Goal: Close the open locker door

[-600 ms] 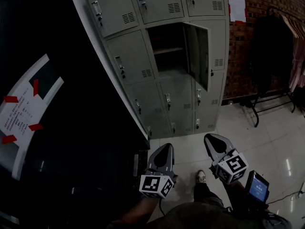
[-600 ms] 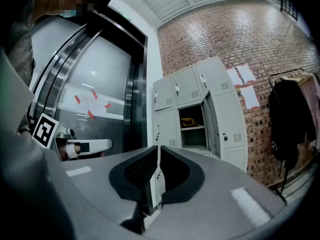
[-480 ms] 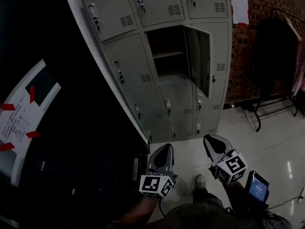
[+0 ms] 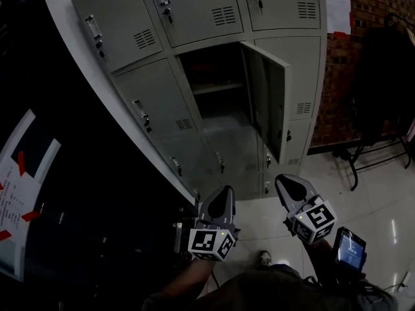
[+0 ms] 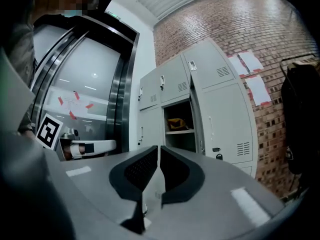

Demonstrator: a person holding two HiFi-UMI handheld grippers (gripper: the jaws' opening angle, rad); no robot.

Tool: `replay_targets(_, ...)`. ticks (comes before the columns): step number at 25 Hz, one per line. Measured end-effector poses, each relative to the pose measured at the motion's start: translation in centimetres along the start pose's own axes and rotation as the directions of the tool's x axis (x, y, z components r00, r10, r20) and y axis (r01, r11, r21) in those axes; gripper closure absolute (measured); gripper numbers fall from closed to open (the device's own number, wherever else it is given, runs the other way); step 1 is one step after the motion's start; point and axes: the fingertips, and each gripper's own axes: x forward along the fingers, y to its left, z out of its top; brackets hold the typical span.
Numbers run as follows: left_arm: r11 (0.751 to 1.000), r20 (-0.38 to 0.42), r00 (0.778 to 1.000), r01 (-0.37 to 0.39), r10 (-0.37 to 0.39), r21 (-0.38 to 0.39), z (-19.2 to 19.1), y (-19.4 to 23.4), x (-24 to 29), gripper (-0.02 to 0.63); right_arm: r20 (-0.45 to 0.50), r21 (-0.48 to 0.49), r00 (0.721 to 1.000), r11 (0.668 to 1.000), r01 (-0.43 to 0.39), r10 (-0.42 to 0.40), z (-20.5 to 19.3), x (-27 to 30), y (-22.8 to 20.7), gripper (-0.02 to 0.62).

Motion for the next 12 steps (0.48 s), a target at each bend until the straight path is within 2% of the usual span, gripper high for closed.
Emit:
replay_targets(8,1.000,0.004,1.000,0.015,-0.015,-0.003,-0.2,0.9,6.8,0.611,-0.017,-0.016,1.000,1.000,-0.001,0.001,0.0,4.0,-5.3,0.588)
replay_targets(12,0.999,0.003,0.999,0.046,-0.046,-0.006,-0.7,1.4,8.9,0.611,-0.011,-0.034,0.999,0.999,0.032,-0.032,0.1,5.1,-7.2,0.585)
